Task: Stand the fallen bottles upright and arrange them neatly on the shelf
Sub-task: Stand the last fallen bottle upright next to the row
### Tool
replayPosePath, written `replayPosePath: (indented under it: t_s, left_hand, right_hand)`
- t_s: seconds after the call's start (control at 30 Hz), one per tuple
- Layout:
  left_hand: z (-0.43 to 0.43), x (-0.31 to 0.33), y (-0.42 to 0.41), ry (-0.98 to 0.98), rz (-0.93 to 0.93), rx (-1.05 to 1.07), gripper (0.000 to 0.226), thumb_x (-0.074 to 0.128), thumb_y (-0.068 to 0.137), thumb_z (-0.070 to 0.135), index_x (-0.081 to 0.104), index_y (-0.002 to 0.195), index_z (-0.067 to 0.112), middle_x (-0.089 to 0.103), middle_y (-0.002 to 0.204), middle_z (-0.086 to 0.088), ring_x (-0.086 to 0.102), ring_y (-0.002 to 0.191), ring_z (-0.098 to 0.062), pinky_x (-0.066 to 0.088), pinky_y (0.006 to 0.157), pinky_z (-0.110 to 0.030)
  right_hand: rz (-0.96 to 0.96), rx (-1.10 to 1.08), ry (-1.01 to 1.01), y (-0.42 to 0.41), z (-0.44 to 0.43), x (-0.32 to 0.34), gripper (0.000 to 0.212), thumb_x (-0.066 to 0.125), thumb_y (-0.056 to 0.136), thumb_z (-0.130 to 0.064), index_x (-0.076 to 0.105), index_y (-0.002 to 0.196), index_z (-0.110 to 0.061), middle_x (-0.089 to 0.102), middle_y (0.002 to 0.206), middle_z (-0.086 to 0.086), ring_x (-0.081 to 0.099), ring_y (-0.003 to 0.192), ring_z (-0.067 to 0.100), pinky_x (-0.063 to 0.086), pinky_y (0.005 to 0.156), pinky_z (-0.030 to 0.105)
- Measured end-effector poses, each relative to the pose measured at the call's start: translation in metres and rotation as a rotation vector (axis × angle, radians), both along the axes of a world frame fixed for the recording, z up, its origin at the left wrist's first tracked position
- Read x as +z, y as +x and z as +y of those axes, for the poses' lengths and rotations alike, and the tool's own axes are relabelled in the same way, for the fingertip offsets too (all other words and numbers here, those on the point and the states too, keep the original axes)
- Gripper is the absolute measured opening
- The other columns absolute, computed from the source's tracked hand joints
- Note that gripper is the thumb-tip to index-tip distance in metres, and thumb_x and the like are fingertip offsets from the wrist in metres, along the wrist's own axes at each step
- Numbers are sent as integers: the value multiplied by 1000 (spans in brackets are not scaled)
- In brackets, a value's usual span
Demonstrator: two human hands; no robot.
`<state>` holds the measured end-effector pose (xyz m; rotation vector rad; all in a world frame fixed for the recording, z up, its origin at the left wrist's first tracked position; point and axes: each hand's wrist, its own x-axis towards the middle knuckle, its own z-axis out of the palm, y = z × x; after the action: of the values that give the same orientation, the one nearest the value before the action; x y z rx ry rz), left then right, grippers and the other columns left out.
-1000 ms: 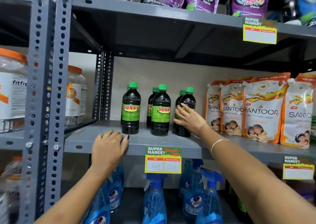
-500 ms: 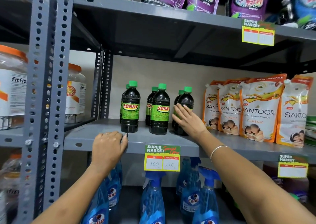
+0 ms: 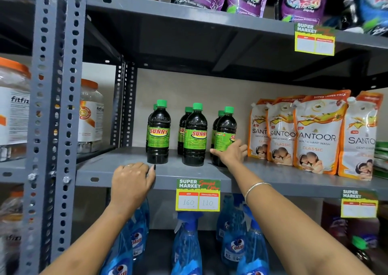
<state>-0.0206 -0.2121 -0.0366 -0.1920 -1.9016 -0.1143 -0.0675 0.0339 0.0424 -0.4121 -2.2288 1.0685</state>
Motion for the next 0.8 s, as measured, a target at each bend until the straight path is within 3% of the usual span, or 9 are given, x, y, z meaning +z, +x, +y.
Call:
replayPosePath:
  t_s: [0.13, 0.23, 0.3, 0.43, 0.5, 0.6, 0.8]
  left_hand:
    - [0, 1, 0, -2, 0, 6, 48, 33, 86, 30, 56, 48, 11, 56, 47, -5, 53, 43, -25, 39, 49, -29]
    - [0, 1, 0, -2, -7, 14, 49, 33, 86, 30, 57, 49, 10, 57, 47, -6, 53, 43, -26, 40, 49, -30]
    - [0, 0, 0, -2, -13, 17, 48, 33, 86, 30, 57, 49, 10, 57, 48, -6, 54, 44, -26, 40, 49, -30]
    - [0, -1, 0, 2, -16, 13, 48, 32, 86, 30, 58, 50, 10, 58, 49, -5, 55, 45, -26, 41, 50, -30]
    - [0, 0, 0, 2, -16, 9, 48, 32, 86, 30, 57, 50, 11, 58, 49, -5, 55, 45, -26, 40, 50, -30]
    - [0, 0, 1, -1, -15, 9, 48, 32, 86, 30, 57, 51, 11, 58, 50, -5, 55, 45, -26, 40, 50, -30]
    - [0, 0, 2, 0, -12, 9, 47, 32, 86, 30, 57, 50, 11, 58, 49, -5, 54, 45, -26, 41, 50, -30]
  right_hand:
    - [25, 43, -82, -8, 5, 3, 77, 78, 75, -25, 35, 135, -2, 41, 141, 17, 39, 132, 33, 39, 105, 42]
    - [52, 85, -182, -6, 12, 2, 66, 73, 81, -17, 34, 132, -1, 51, 132, 19, 52, 120, 35, 46, 95, 41]
    - [46, 87, -184, -5, 13, 0, 64, 70, 83, -18, 31, 130, 0, 51, 132, 20, 51, 120, 36, 45, 95, 42]
    - [-12, 41, -115, -7, 8, -1, 88, 77, 74, -37, 27, 137, -2, 31, 146, 19, 30, 136, 35, 34, 108, 47]
    - [-31, 3, -93, -7, 7, 1, 89, 78, 73, -38, 29, 137, -3, 29, 146, 19, 28, 137, 34, 33, 109, 47]
    - [-7, -24, -96, -7, 8, 3, 79, 79, 74, -31, 35, 134, -1, 41, 142, 17, 37, 133, 33, 38, 104, 44]
    - [37, 34, -183, -7, 13, 1, 62, 74, 79, -23, 35, 123, -4, 56, 124, 20, 54, 116, 39, 42, 101, 53]
